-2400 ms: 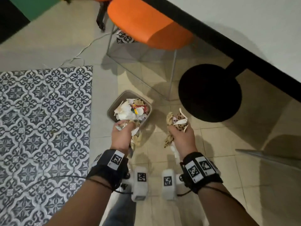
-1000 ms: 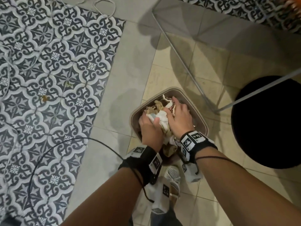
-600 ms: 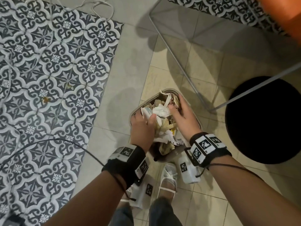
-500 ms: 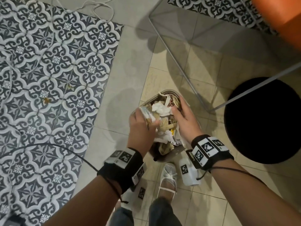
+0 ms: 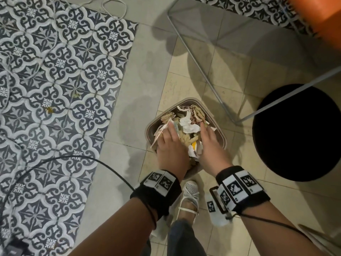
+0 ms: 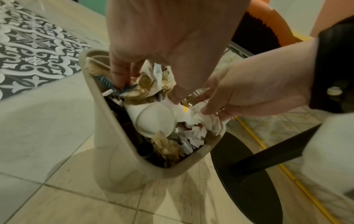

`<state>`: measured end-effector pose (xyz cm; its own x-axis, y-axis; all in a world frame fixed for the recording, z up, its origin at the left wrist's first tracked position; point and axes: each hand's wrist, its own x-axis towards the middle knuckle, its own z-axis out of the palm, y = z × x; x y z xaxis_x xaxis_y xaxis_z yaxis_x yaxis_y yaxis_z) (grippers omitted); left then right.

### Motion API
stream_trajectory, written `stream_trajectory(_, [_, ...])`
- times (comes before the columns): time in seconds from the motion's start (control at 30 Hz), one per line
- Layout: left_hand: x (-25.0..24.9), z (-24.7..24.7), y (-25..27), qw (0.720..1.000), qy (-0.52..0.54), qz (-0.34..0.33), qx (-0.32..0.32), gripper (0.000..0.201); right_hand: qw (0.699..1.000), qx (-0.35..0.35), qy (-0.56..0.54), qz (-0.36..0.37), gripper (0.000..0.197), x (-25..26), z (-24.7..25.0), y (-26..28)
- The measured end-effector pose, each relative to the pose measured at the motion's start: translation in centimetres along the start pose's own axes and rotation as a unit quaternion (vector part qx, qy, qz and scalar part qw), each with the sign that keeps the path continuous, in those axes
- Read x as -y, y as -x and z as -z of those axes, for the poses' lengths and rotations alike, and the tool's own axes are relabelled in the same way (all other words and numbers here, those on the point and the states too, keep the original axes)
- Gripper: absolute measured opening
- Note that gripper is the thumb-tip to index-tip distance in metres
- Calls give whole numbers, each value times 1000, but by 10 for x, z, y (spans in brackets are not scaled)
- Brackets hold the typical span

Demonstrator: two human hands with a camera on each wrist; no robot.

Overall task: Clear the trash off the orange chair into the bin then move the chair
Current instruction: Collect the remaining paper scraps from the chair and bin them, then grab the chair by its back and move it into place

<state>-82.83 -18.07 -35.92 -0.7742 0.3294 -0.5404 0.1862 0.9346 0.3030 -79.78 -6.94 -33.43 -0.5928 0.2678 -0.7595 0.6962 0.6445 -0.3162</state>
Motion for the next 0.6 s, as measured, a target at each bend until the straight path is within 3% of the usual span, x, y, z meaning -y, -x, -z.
stream_trajectory(0.1, [-3,2,-8,999,16,11,44,77,999,-6,51,6,89,-3,-7,-14])
stream_trajectory(0.23, [5,7,-29,995,27,28,96,81,996,13,92,11,91,-8,-13,-28])
stream_trajectory(0.37, [15,13,-38,982,113,63,140,95,998,24,52,4,88,-9,-10,-31])
stream_trajectory(0.6, [13,27,-21,983,158,17,87,90,999,-25,-3,21,72,-7,3,-6])
